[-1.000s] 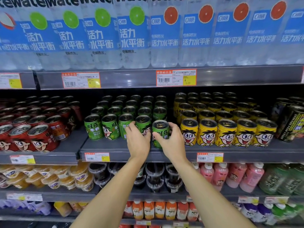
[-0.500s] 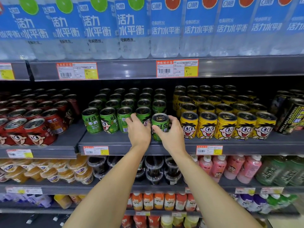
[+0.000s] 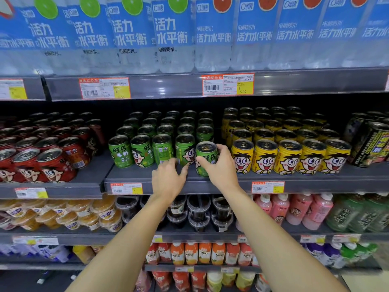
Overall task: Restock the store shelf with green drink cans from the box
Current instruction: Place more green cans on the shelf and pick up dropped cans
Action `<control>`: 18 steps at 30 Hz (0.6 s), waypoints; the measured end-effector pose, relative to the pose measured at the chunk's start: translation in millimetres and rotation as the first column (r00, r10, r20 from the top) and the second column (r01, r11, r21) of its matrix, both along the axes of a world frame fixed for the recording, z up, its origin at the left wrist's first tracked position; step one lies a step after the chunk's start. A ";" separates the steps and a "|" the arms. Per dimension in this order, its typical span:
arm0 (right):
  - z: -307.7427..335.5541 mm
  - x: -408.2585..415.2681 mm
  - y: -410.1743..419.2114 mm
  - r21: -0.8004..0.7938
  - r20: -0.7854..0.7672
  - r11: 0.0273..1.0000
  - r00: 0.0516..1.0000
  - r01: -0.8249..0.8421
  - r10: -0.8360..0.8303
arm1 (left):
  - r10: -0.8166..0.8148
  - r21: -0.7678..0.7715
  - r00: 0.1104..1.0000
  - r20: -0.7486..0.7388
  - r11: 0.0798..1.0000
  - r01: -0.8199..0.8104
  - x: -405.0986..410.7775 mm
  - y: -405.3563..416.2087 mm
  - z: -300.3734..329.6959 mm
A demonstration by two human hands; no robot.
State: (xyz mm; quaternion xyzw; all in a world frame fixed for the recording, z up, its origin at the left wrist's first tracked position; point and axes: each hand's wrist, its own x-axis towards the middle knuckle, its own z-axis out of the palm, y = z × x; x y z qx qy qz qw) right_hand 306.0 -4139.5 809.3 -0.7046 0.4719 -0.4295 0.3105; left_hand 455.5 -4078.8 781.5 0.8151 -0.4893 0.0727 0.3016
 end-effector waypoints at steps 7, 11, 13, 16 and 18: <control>4.0 -0.7 4.0 -0.015 -0.062 1.000 0.998 0.005 -0.006 | -0.056 -0.040 0.986 0.158 0.997 0.063 5.3 9.4 -19.7; 2.7 -0.6 7.4 -0.064 -0.136 0.998 0.990 0.030 -0.038 | -0.017 -0.114 0.983 0.182 0.993 0.039 1.8 13.9 -27.1; 2.7 0.0 8.6 -0.086 -0.168 0.995 0.984 0.043 -0.057 | -0.013 -0.129 0.979 0.203 0.991 0.039 0.9 15.0 -29.9; 3.0 0.6 9.0 -0.077 -0.134 0.995 0.988 0.065 -0.075 | -0.015 -0.123 0.977 0.215 0.992 0.042 3.3 14.7 -33.1; 2.3 2.3 8.3 -0.068 -0.099 0.995 0.992 0.075 -0.081 | -0.005 -0.114 0.978 0.209 0.993 0.030 3.3 13.9 -34.5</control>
